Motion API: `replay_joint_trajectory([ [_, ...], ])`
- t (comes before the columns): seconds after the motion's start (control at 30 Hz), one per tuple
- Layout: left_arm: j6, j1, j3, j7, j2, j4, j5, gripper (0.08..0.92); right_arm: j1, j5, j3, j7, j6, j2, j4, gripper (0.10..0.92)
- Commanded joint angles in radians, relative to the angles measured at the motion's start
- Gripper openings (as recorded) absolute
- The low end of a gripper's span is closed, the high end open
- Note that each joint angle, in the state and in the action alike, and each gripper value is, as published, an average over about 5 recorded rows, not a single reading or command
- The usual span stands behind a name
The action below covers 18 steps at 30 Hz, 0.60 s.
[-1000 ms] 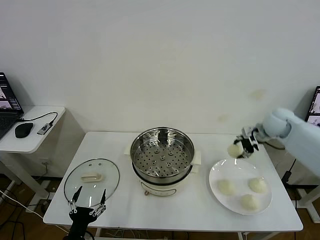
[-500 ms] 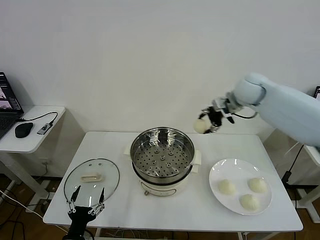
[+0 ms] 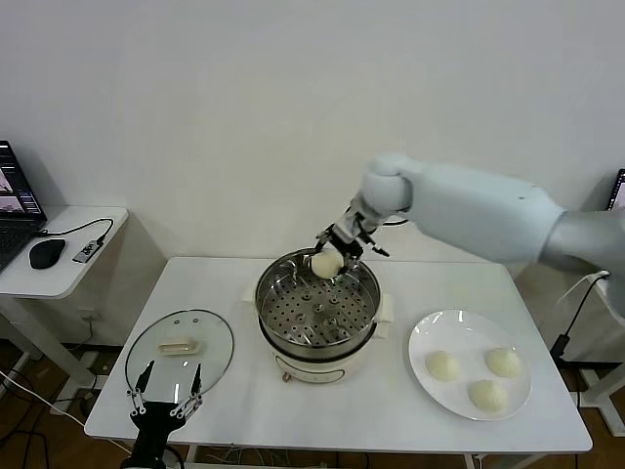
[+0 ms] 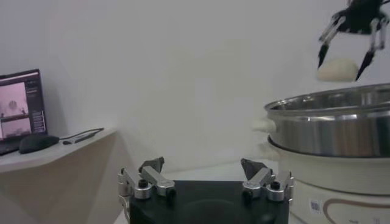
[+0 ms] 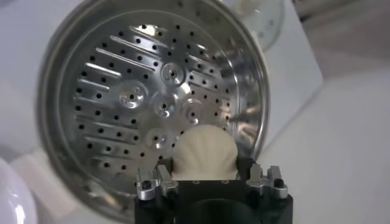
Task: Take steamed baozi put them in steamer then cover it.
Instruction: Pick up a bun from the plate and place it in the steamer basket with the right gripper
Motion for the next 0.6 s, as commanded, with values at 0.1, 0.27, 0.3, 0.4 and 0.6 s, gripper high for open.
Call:
replay_joint_trajectory([
  [0.1, -0.004, -0.002, -0.006, 0.001, 0.0, 0.0, 0.001, 0.823, -0.056, -0.214, -0.034, 0.04, 0.2, 0.124, -0.142, 0.636],
  [0.27, -0.004, -0.004, -0.007, 0.002, -0.002, 0.0, 0.002, 0.823, -0.092, -0.275, -0.014, 0.053, 0.238, 0.134, -0.188, 0.639],
  [0.3, -0.004, -0.004, -0.007, 0.002, -0.001, 0.0, 0.002, 0.823, -0.099, -0.283, -0.012, 0.055, 0.244, 0.135, -0.195, 0.64],
  [0.4, -0.004, -0.004, -0.01, 0.002, 0.0, 0.001, 0.001, 0.823, -0.11, -0.291, -0.009, 0.058, 0.251, 0.133, -0.2, 0.644],
  [0.6, -0.004, -0.006, -0.012, 0.002, -0.002, 0.0, 0.003, 0.823, -0.131, -0.322, 0.001, 0.079, 0.264, 0.135, -0.216, 0.645],
])
